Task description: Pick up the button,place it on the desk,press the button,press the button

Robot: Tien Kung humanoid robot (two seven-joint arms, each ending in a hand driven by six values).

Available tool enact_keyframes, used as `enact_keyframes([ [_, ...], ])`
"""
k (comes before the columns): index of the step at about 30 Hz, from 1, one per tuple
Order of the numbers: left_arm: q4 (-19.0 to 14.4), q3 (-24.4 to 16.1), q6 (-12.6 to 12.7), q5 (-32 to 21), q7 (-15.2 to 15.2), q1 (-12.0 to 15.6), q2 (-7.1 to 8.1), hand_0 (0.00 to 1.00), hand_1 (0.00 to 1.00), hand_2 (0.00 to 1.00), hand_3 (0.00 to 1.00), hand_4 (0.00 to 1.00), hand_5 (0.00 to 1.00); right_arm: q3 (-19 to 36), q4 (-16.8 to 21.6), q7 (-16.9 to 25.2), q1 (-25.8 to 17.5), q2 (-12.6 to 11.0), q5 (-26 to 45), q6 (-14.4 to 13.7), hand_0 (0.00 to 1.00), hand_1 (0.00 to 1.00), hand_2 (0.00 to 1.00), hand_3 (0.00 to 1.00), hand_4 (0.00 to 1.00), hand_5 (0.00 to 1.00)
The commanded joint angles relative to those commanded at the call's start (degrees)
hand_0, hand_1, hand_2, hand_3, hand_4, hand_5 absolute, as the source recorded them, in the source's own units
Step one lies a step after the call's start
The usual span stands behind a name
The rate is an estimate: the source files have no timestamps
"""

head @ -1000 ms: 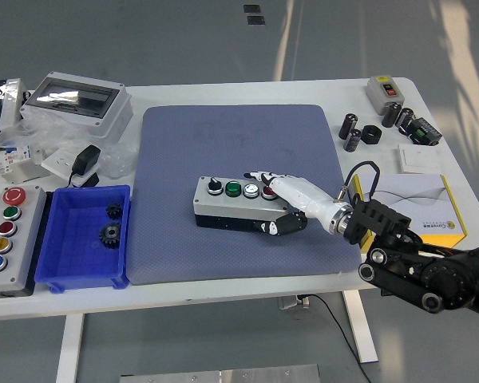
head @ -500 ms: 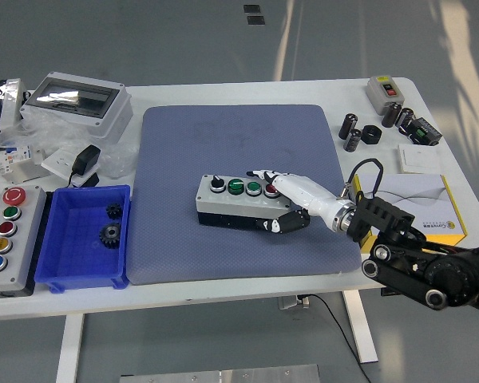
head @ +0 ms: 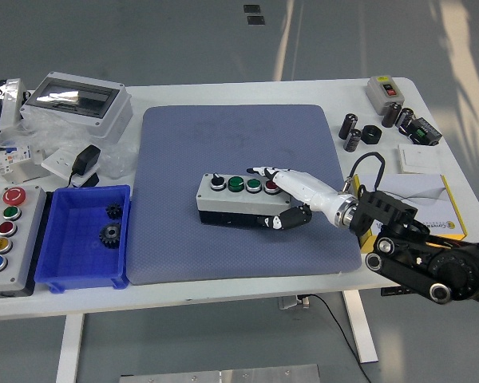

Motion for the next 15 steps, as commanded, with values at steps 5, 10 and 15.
enact_keyframes([
  [5,0.00,-0.27,-0.09,0.55,0.05,-0.16,0.15,0.634,0.593,0.540,0.585,0.606,0.205,1.12,0.30,1.09,0.15,-0.31,3.59,1.73,0.998,0.968,0.998,0.998,0.744,0.053],
  [10,0.00,-0.51,-0.18,1.11,0.07,-0.25,0.20,0.634,0.593,0.538,0.585,0.603,0.200,1.42,-0.18,1.67,0.39,-0.40,4.50,2.25,0.998,0.978,0.998,0.998,0.763,0.060],
  [15,0.00,-0.65,-0.25,1.46,0.07,-0.27,0.22,0.634,0.593,0.538,0.585,0.603,0.200,1.45,-0.70,1.95,0.73,-0.28,4.72,3.09,0.998,0.978,0.998,0.998,0.763,0.060],
])
